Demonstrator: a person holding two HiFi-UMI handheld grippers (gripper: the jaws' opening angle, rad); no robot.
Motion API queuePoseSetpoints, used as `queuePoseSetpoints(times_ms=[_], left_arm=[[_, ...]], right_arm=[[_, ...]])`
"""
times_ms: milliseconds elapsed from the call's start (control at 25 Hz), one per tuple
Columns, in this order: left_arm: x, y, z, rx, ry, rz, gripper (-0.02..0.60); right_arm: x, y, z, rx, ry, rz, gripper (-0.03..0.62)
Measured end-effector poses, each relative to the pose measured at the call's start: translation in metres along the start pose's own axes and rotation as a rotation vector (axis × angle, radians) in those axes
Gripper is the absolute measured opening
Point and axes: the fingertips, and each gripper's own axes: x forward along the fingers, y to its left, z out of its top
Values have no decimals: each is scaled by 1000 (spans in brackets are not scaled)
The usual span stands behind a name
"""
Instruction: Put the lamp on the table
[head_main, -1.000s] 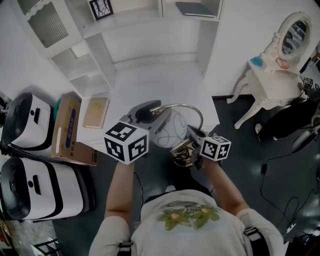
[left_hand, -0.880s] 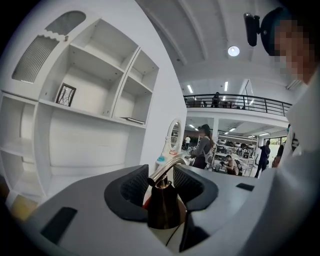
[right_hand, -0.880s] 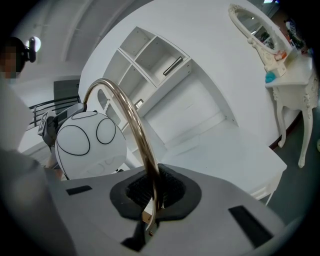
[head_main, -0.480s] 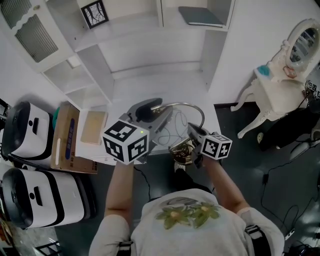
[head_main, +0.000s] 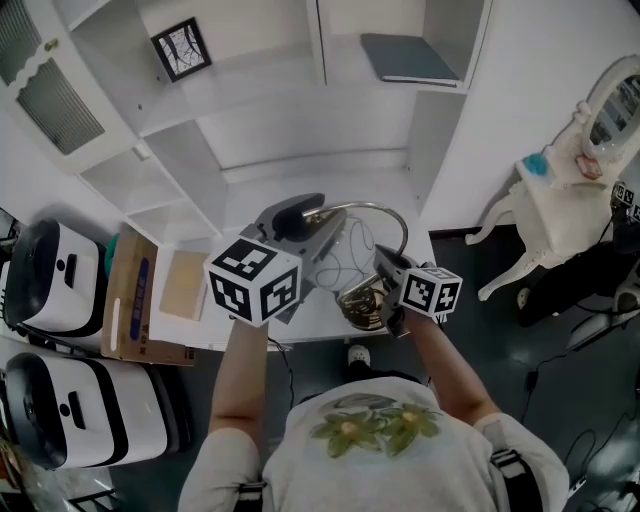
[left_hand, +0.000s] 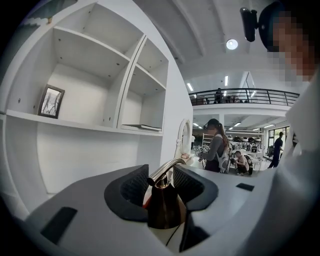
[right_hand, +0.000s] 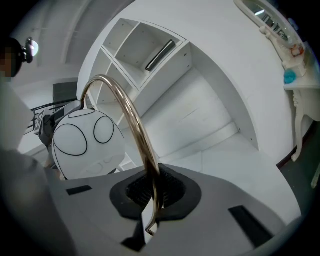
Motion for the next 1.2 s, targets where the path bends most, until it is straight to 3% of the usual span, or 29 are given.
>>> queuePoseSetpoints(times_ms=[600, 1200], left_arm=[[69, 60, 23, 48, -4, 51, 173], [123, 108, 15, 50, 34, 80, 173]], right_arm=[[79, -54, 56, -12, 39, 27, 28], [135, -99, 73, 26, 78, 32, 28]])
